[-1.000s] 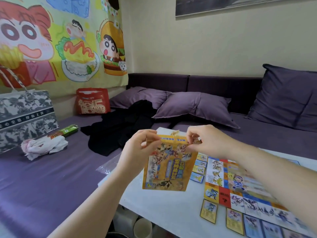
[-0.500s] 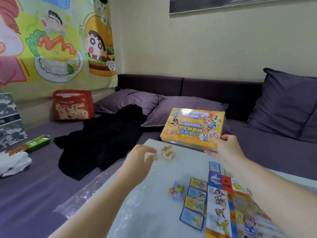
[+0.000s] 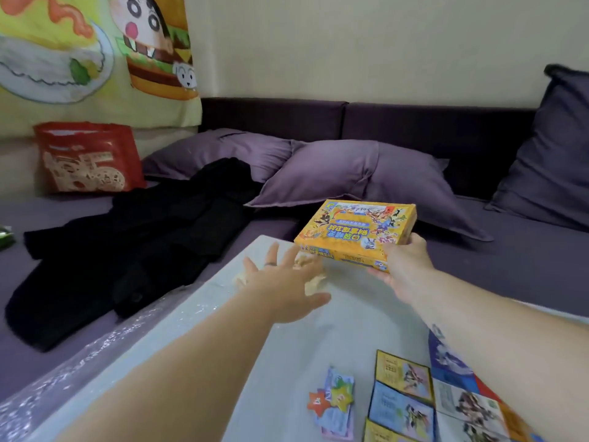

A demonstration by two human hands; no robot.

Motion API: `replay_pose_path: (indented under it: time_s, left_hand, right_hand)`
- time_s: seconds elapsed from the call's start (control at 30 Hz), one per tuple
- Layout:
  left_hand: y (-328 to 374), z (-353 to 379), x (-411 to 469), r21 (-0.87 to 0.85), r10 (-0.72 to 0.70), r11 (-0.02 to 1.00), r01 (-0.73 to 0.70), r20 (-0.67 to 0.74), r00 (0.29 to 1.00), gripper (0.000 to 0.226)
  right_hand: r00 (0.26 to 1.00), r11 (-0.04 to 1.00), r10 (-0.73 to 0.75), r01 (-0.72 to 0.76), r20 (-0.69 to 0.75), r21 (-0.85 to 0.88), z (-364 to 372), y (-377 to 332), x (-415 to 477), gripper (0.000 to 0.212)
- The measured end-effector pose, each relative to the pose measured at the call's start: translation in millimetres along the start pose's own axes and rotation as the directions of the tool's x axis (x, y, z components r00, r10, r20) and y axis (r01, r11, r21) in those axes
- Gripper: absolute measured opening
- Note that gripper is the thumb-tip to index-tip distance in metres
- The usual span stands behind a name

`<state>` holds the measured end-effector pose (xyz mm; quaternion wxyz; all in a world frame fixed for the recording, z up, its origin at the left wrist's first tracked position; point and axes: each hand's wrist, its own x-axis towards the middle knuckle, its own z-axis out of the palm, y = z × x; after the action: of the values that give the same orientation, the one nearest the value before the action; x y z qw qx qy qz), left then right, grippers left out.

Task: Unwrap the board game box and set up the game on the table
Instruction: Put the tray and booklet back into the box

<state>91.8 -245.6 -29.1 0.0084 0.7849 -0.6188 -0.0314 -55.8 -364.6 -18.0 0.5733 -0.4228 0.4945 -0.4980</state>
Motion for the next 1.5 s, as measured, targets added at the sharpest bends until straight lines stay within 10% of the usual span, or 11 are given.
replay_pose_path:
  time_s: [0.5,0.63,0.73,0.9,1.07,1.2,1.5]
  left_hand:
    - [-26.6,10.9,-72.2,-0.179,0.045,0.984,-0.002,0.235,0.971,0.064]
    - [-36.5,-1.9,-84.8,-0.301,0.107,0.950,-0.081,0.070,0.992,0.052]
    - [-52.3,-13.4,-94.2,-0.363,0.081,0.927,-0.092,-0.045,0.996,0.049]
    - [-76.9,-21.3,-128.1,0.046,-0.219,0.975,0.217,0.343,0.914,0.112]
    - [-76.3,-13.1,-147.5,0.139,-0.209,0.977,0.164,0.436,0.875,0.107]
    - [-76.6,-10.6,-147.8,0.111,-0.209,0.978,0.178,0.418,0.884,0.104]
    - [-78.1,-1.7,-160.1,0.022,-0.233,0.971,0.236,0.282,0.931,0.059]
  right_hand:
    - [0.932,0.738,0.204,0.054,0.299,-0.673,23.1,34.0,-28.6,0.027]
    - [0.936,0.474,-0.182,0.351,0.300,-0.808,30.0,27.1,-61.0,0.045]
    - [0.732,0.239,-0.191,0.681,0.654,-0.692,46.8,27.2,-100.3,0.049]
    - [0.661,0.071,0.047,0.745,0.749,-0.663,68.8,41.7,-131.2,0.059]
    - [0.658,-0.064,0.059,0.753,0.751,-0.655,85.8,58.5,-130.8,0.027]
    - [0.642,-0.003,-0.085,0.765,0.762,-0.645,92.1,69.9,-128.3,0.016]
    - [0.683,0.480,-0.363,0.721,0.634,-0.501,75.3,24.5,-157.8,0.014]
